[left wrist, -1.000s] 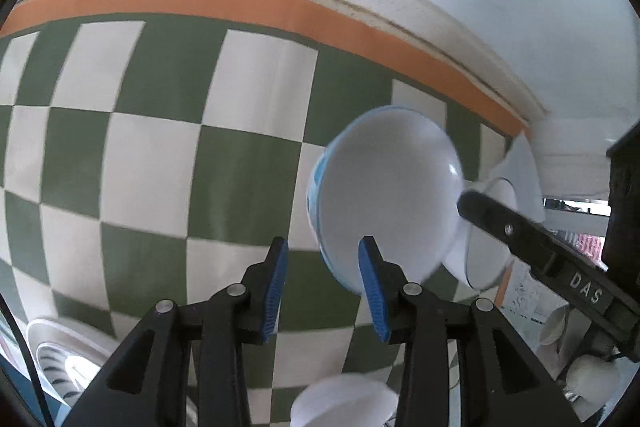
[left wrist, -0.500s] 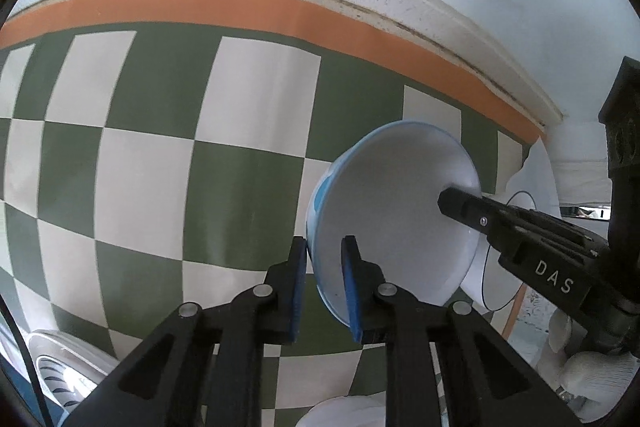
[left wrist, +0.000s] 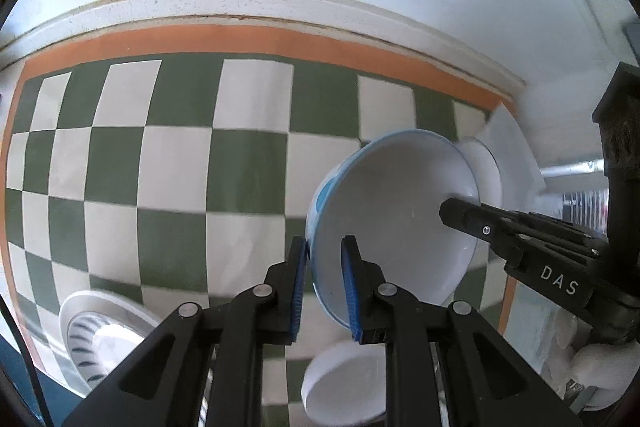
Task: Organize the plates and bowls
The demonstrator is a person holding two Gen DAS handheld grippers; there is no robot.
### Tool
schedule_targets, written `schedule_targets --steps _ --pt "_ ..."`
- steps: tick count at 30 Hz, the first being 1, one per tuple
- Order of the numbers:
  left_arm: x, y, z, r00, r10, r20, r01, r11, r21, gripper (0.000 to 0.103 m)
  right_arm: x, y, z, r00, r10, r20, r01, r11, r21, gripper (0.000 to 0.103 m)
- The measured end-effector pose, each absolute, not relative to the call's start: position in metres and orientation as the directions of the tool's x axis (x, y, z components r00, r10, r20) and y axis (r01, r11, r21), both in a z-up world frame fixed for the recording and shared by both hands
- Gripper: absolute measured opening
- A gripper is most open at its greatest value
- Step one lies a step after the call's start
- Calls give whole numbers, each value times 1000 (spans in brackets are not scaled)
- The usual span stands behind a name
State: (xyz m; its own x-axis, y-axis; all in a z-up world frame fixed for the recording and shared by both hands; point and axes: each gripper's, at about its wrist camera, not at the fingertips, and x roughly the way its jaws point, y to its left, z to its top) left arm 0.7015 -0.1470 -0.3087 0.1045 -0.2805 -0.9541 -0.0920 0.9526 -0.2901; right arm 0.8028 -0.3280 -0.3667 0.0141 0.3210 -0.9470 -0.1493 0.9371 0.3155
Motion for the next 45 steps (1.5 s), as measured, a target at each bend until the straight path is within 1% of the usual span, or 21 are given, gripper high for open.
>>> schedule_targets --steps 4,11,15,20,31,38,42,45 --pt "672 -154 -297 83 -299 -951 -45 952 -303 15 761 -339 -345 30 327 -945 -134 938 320 10" --pt "625 -162 -296 59 -320 -946 -4 947 -320 15 692 -354 -333 22 337 -941 -99 938 333 10" --pt "603 -168 -307 13 -313 -950 20 950 -313 15 654 -362 -338 5 340 -940 -74 938 339 10" --pt "589 -175 -325 -26 -292 -956 38 956 -292 15 627 -367 -360 -33 341 -939 -34 939 342 9" --pt "582 -188 -350 -87 -237 -968 66 968 -243 15 607 -370 -397 -104 328 -939 4 944 329 9" --pt "580 -189 -355 -101 -231 -968 62 969 -238 15 607 -372 -409 -129 335 -933 29 942 334 10" --pt "581 -184 -343 -104 -246 -964 48 966 -252 15 611 -375 -412 -141 363 -921 54 932 359 10" --pt "587 -182 -316 -50 -262 -964 54 963 -264 16 618 -388 -397 -115 416 -902 83 909 409 10"
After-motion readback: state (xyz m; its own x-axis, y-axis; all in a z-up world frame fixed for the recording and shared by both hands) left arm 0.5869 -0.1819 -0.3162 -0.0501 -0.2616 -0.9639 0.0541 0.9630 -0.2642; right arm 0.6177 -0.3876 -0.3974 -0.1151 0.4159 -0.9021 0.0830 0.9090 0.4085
